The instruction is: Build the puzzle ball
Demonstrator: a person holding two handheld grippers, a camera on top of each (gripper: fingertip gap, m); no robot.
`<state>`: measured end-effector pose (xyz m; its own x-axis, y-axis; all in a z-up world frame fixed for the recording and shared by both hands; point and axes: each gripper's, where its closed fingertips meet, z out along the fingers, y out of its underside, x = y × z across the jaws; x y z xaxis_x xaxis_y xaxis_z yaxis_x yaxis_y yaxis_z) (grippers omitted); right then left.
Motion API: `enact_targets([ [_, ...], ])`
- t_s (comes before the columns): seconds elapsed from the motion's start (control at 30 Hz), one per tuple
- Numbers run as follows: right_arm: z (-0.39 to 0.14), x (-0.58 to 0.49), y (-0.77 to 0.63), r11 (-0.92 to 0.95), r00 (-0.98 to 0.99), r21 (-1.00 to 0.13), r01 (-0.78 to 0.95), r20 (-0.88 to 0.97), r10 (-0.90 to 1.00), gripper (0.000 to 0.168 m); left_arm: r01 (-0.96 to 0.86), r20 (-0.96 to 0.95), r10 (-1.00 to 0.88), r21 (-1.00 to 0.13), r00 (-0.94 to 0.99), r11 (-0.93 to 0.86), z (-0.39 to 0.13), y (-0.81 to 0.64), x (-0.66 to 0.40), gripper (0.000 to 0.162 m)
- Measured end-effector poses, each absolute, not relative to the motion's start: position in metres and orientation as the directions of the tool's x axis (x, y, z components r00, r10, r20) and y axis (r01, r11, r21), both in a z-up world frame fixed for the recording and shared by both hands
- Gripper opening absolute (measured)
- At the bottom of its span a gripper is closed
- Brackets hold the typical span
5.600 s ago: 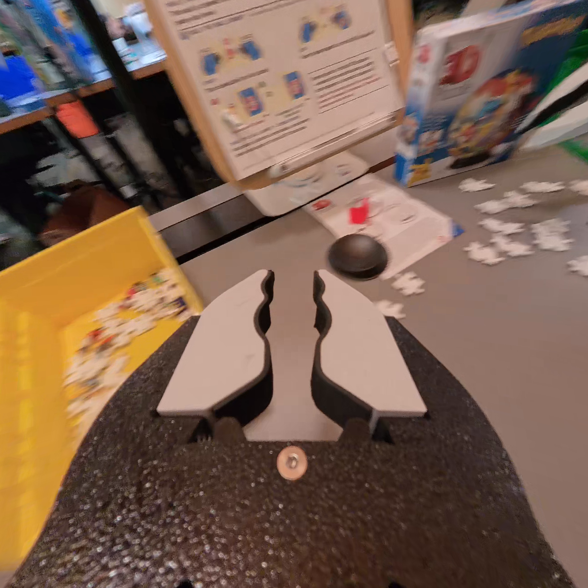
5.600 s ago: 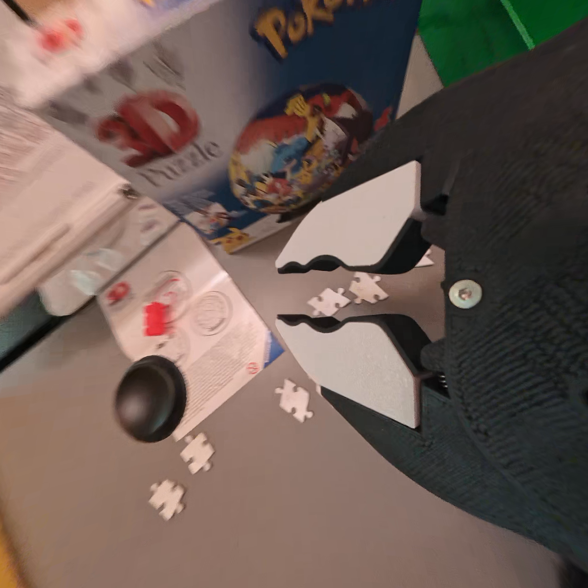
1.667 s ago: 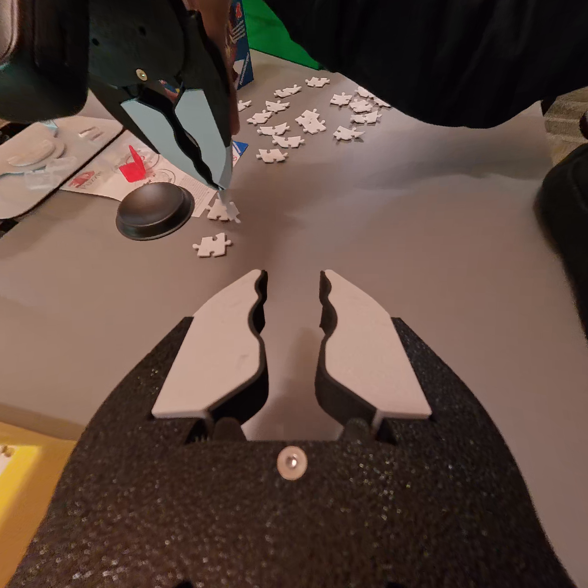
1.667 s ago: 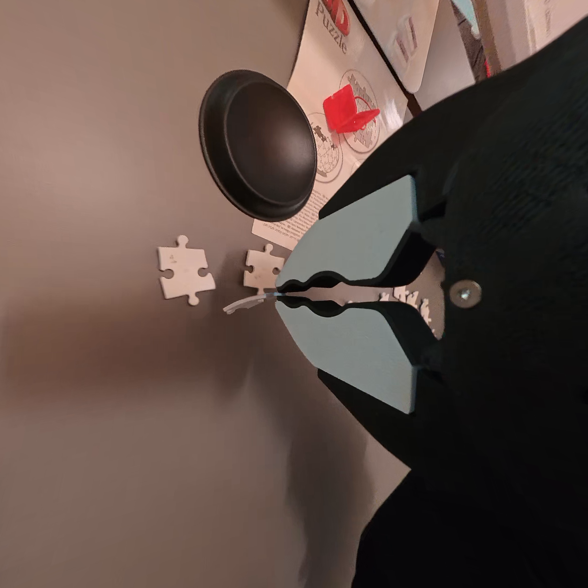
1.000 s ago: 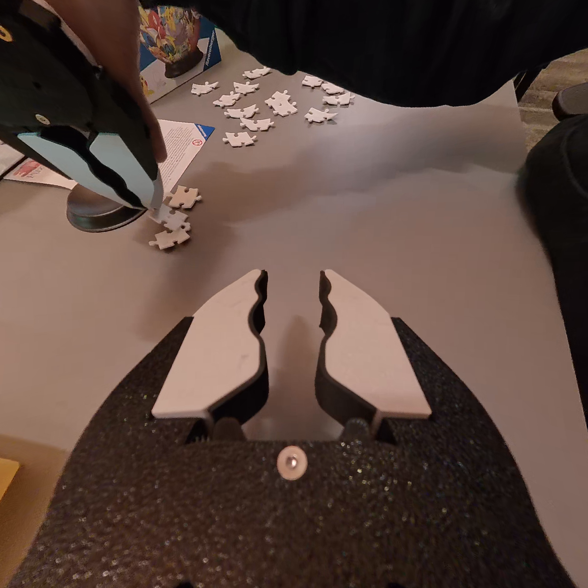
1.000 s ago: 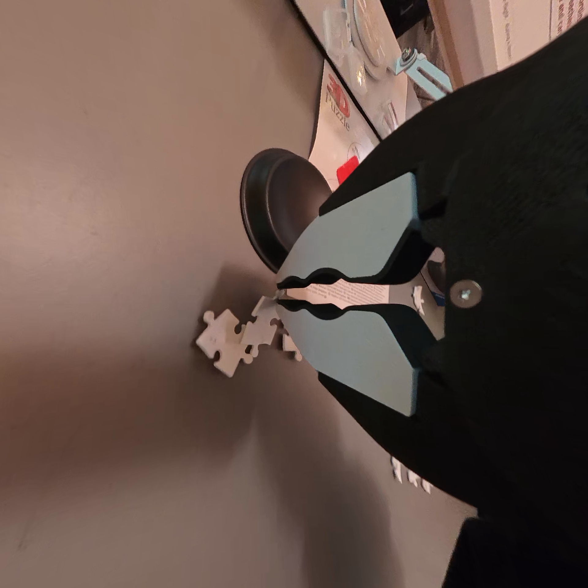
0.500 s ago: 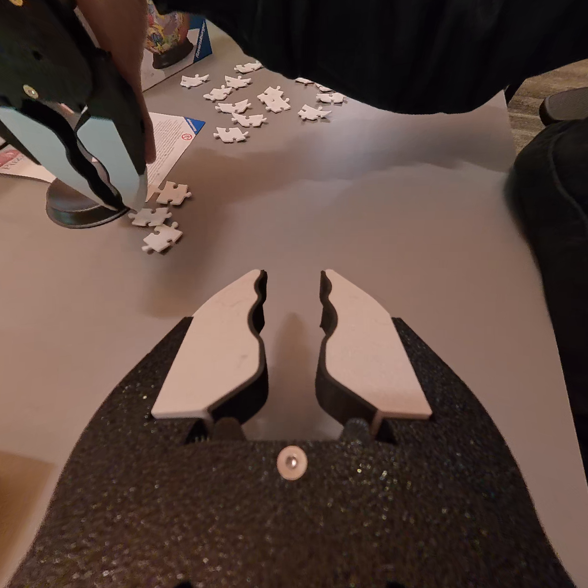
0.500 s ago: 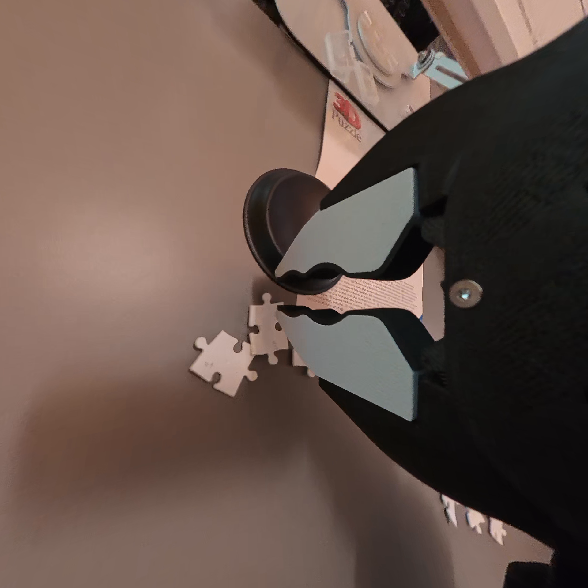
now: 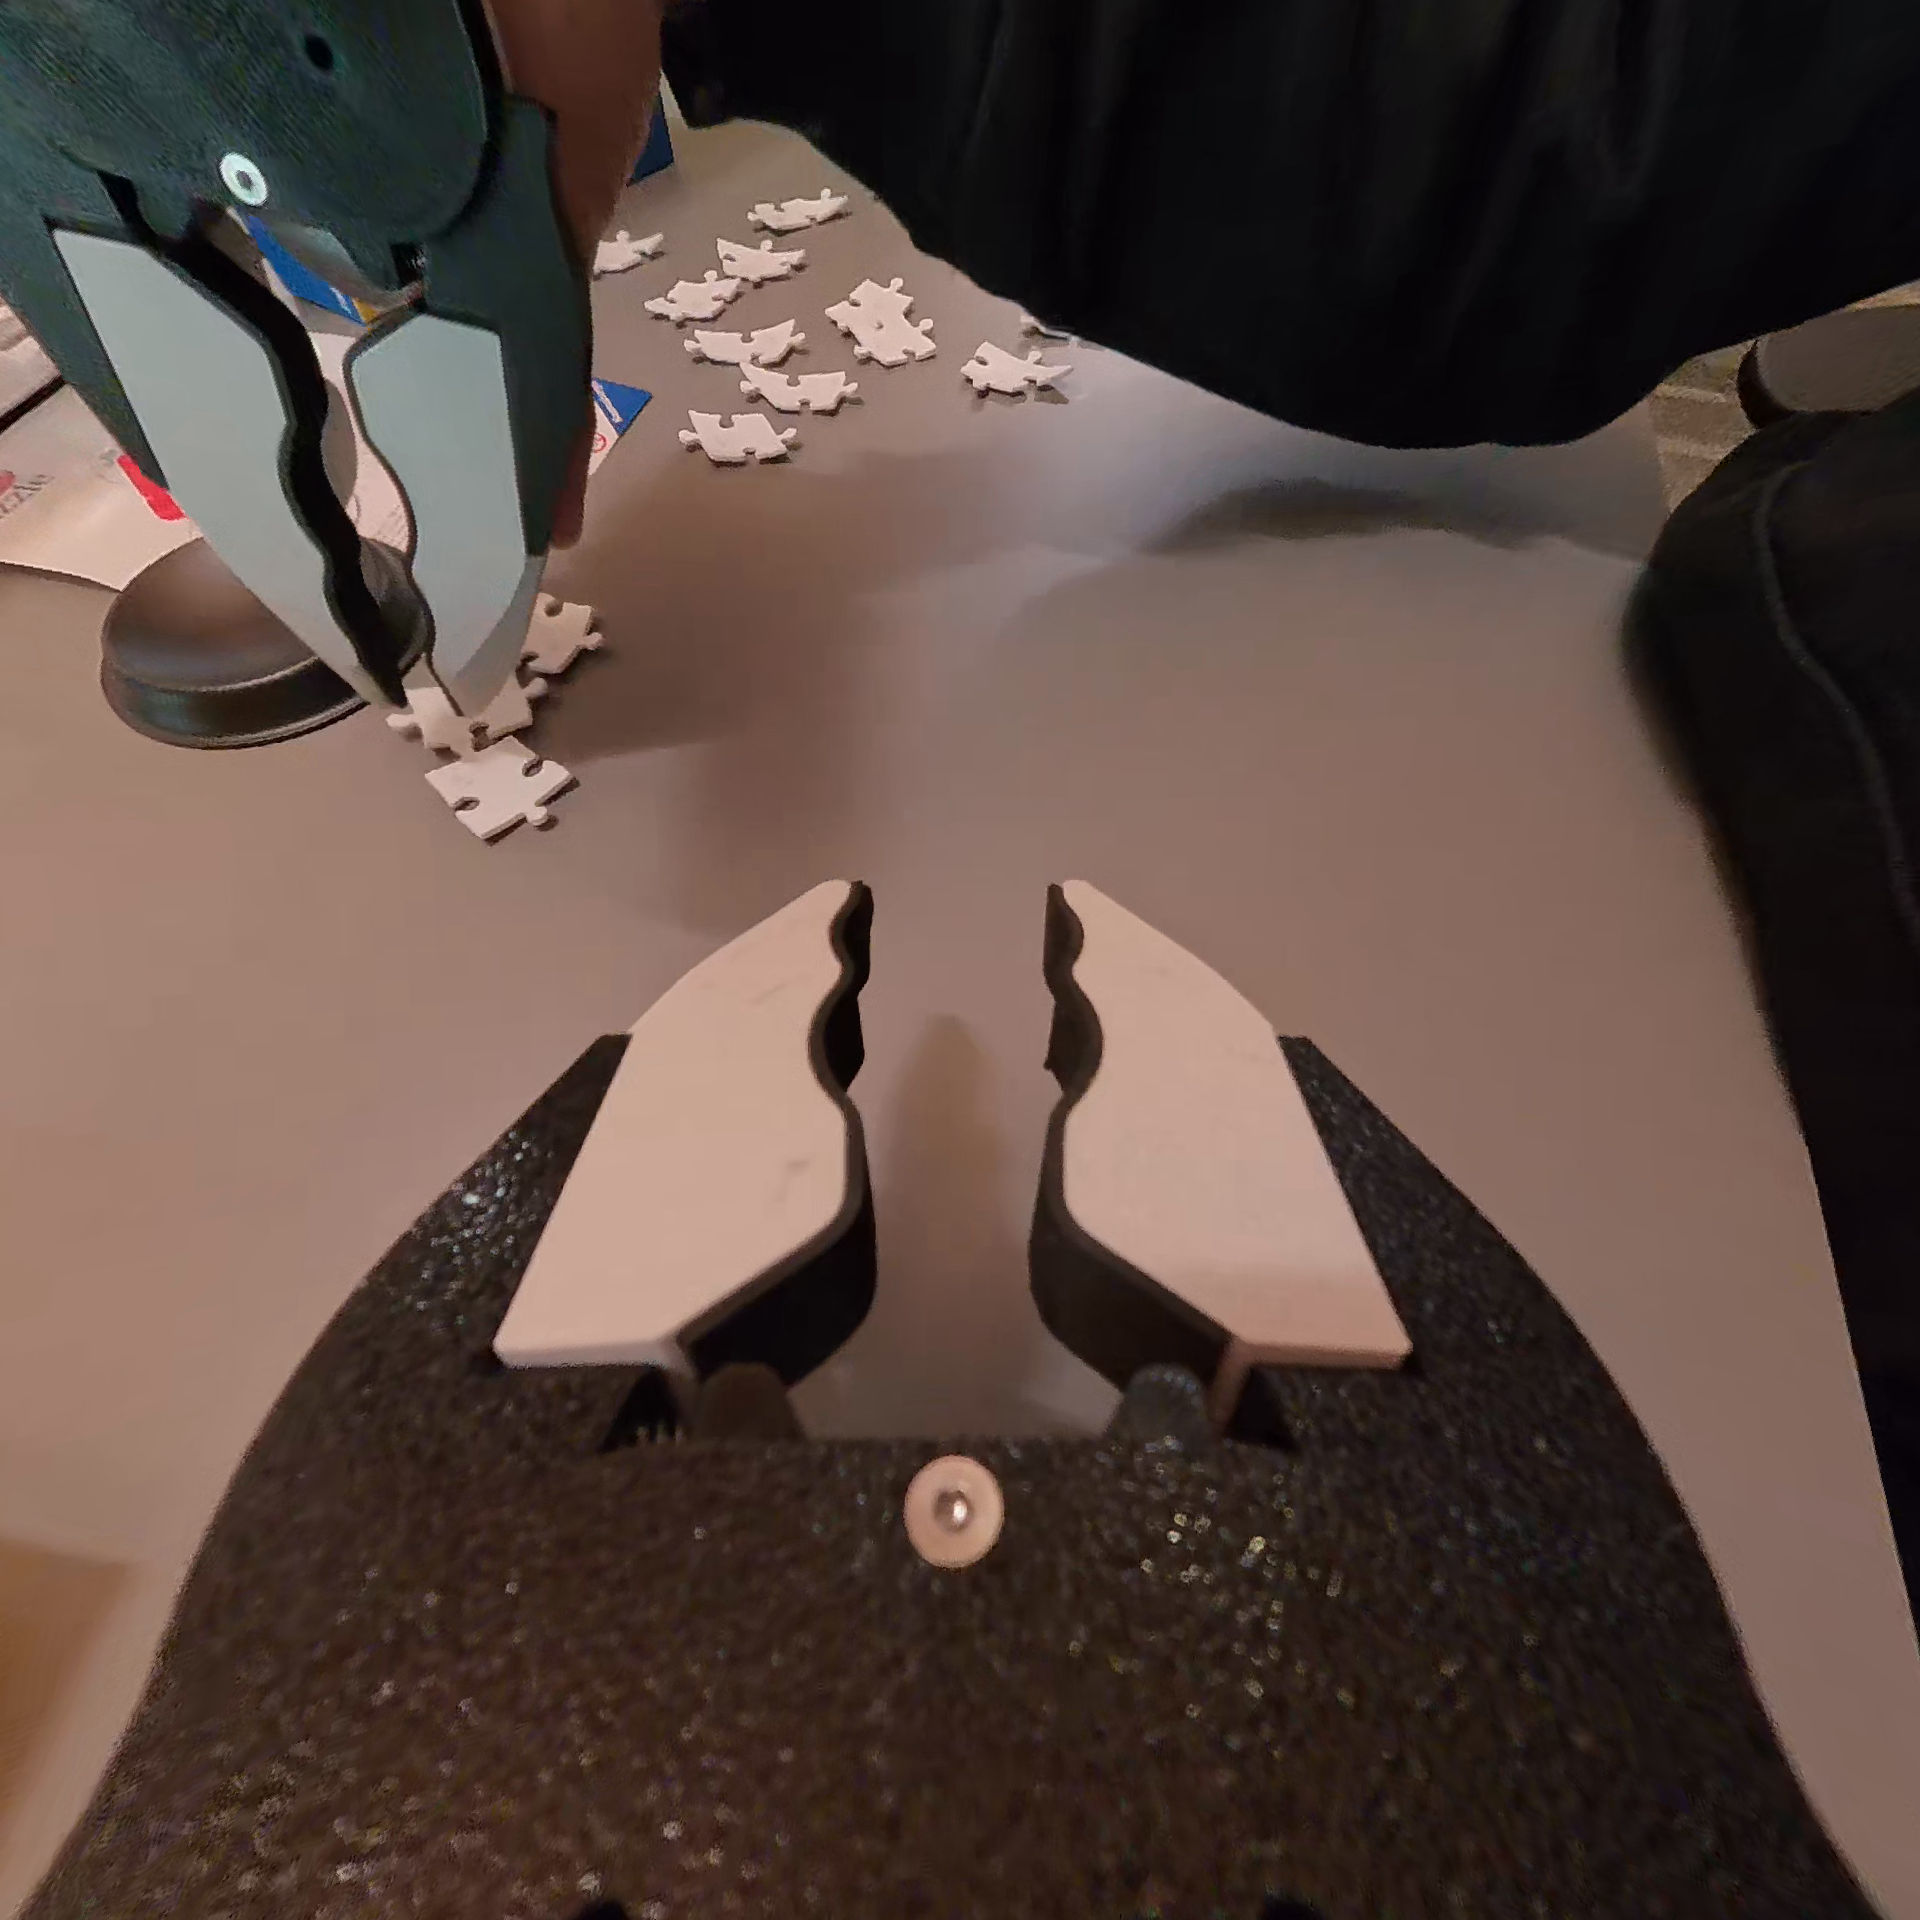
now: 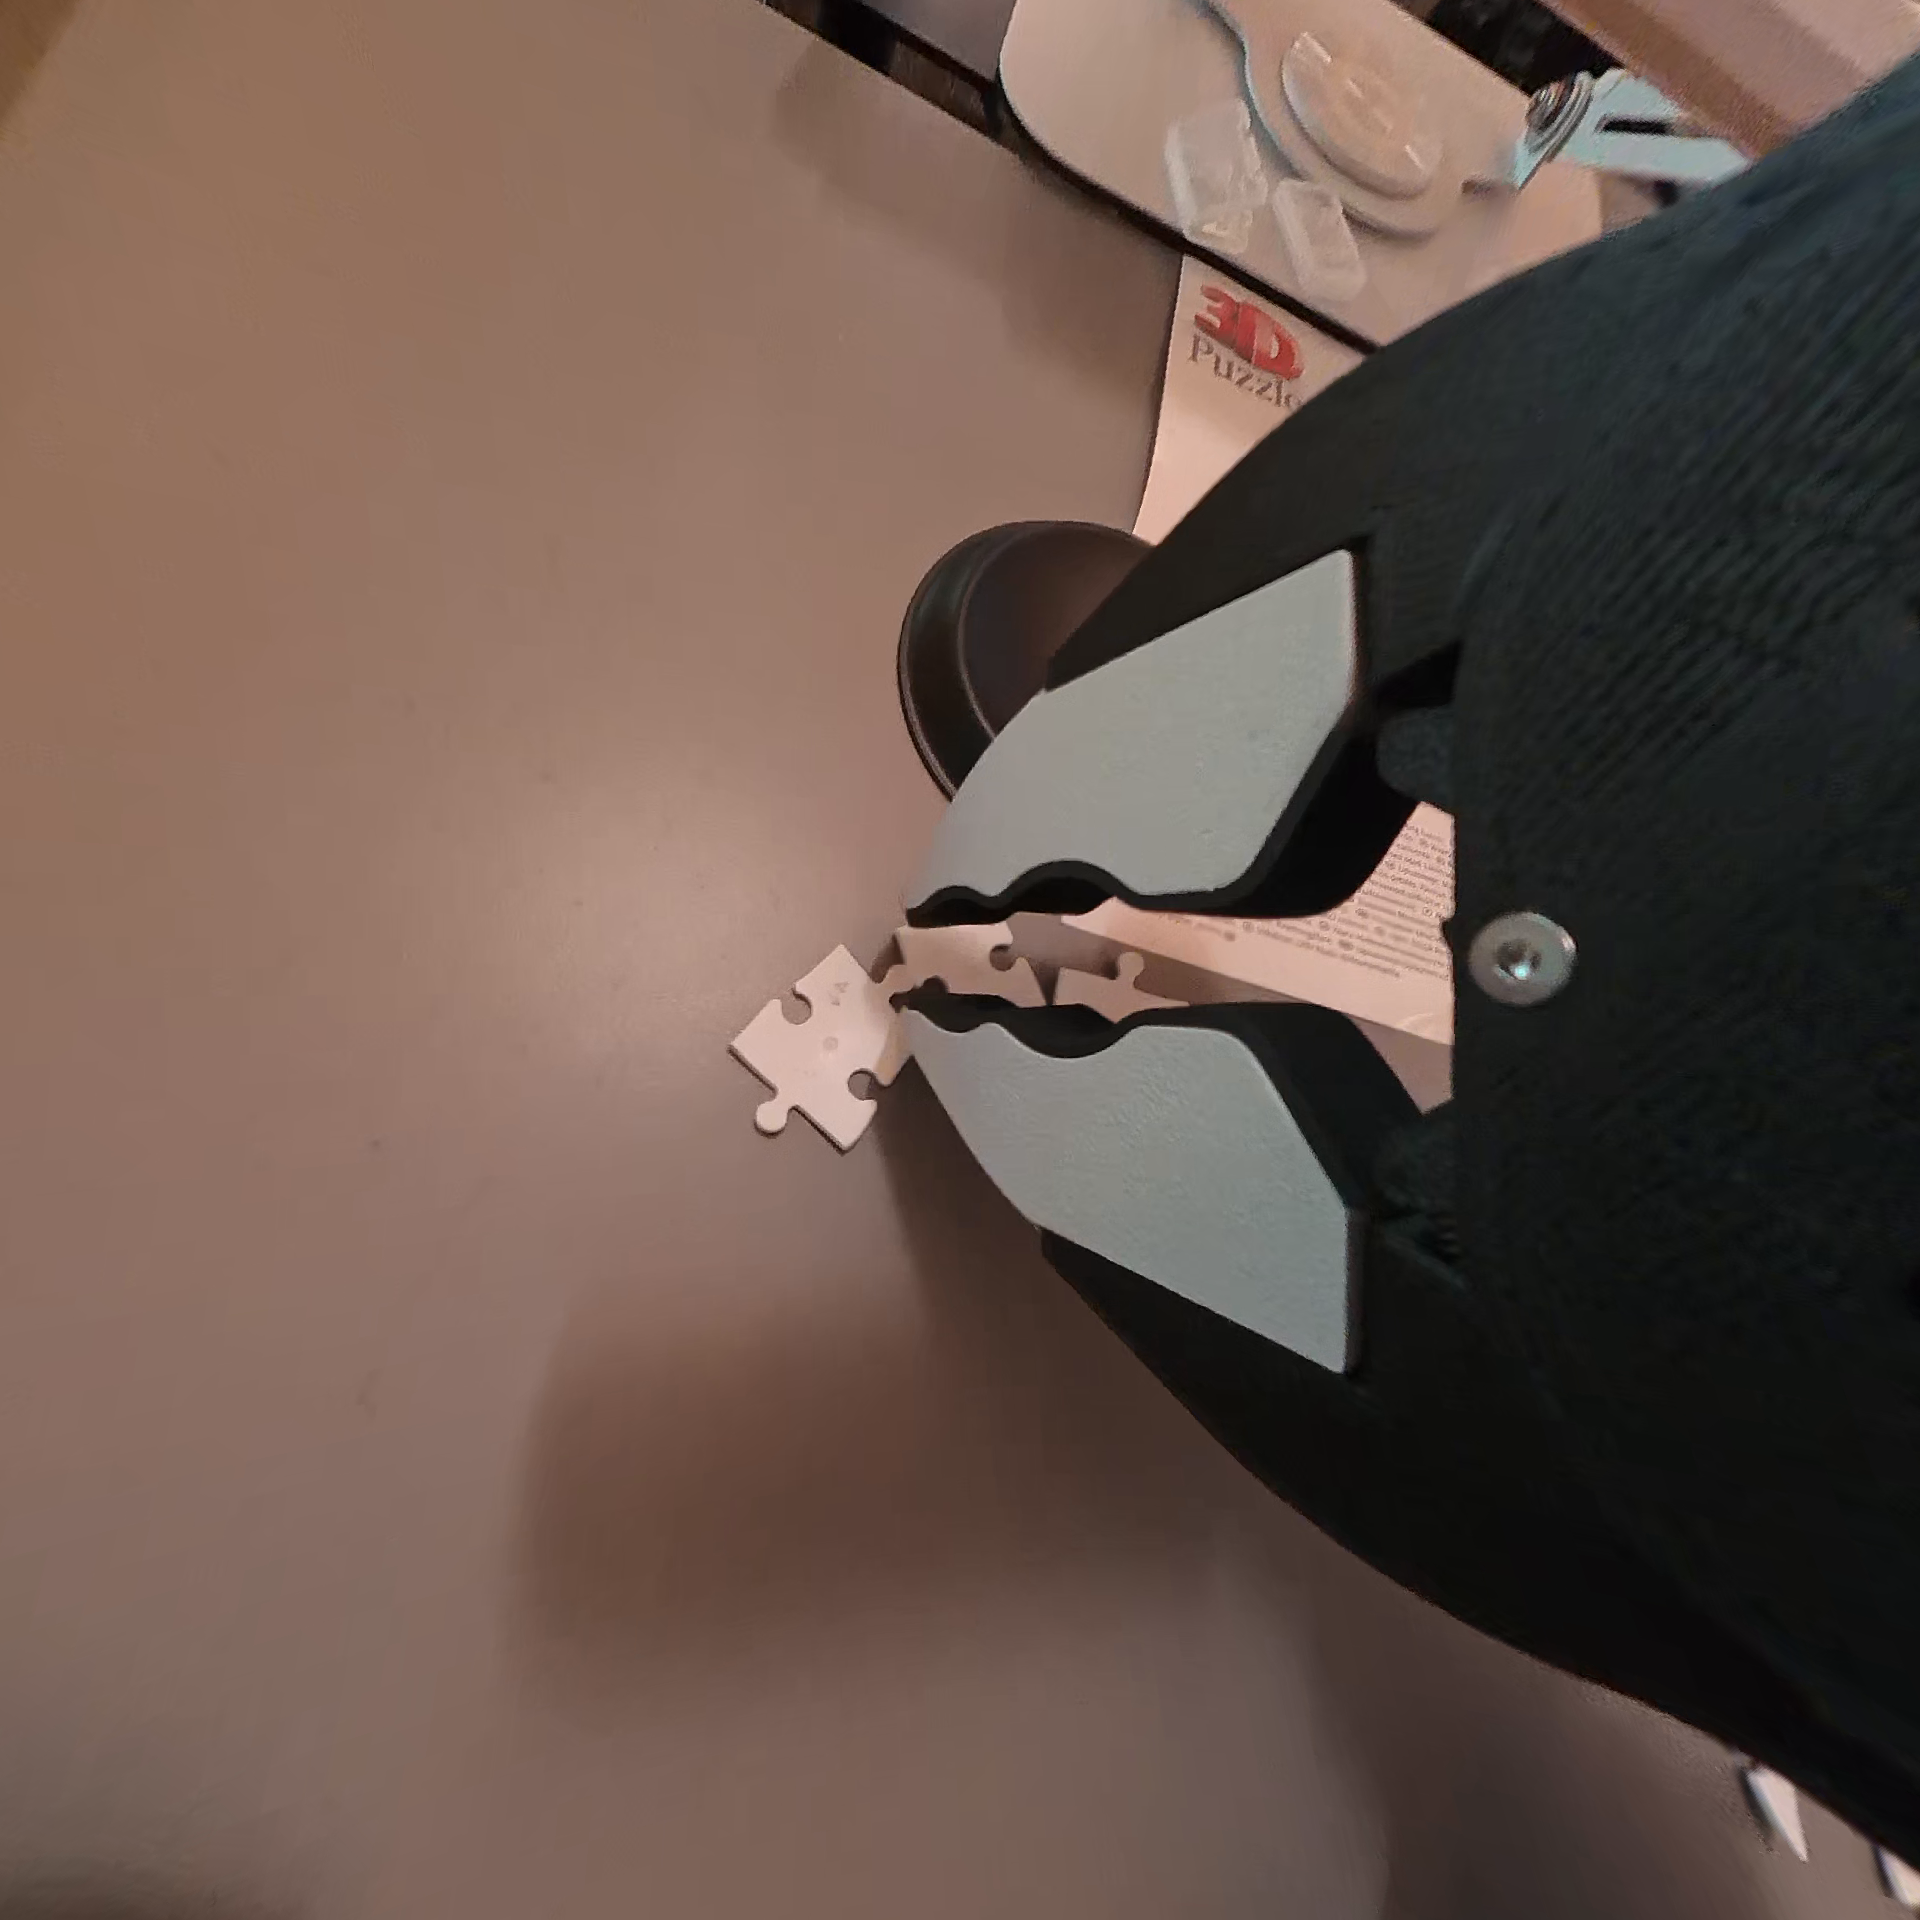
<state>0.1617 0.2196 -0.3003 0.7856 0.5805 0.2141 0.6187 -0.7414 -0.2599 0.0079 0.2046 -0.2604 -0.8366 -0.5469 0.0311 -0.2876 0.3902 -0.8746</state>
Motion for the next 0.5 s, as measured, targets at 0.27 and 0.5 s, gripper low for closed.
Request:
enact_targets([
  [0.27,-0.285,0.174,0.226,-0.744,0.798,-0.298,0.598,0.299,0.523,0.011,-0.293,0.024,-0.565,-0.873,-0.825,0.391,-0.260,0.211,0.008,0.031],
  [0.5,-0.225,0.188,0.223,-0.675,0.930,-0.651,0.347,0.332,0.158,0.039,-0.336,-0.002,-0.761,-0.897,-0.649,0.288,-0.228,0.263,0.027,0.031],
])
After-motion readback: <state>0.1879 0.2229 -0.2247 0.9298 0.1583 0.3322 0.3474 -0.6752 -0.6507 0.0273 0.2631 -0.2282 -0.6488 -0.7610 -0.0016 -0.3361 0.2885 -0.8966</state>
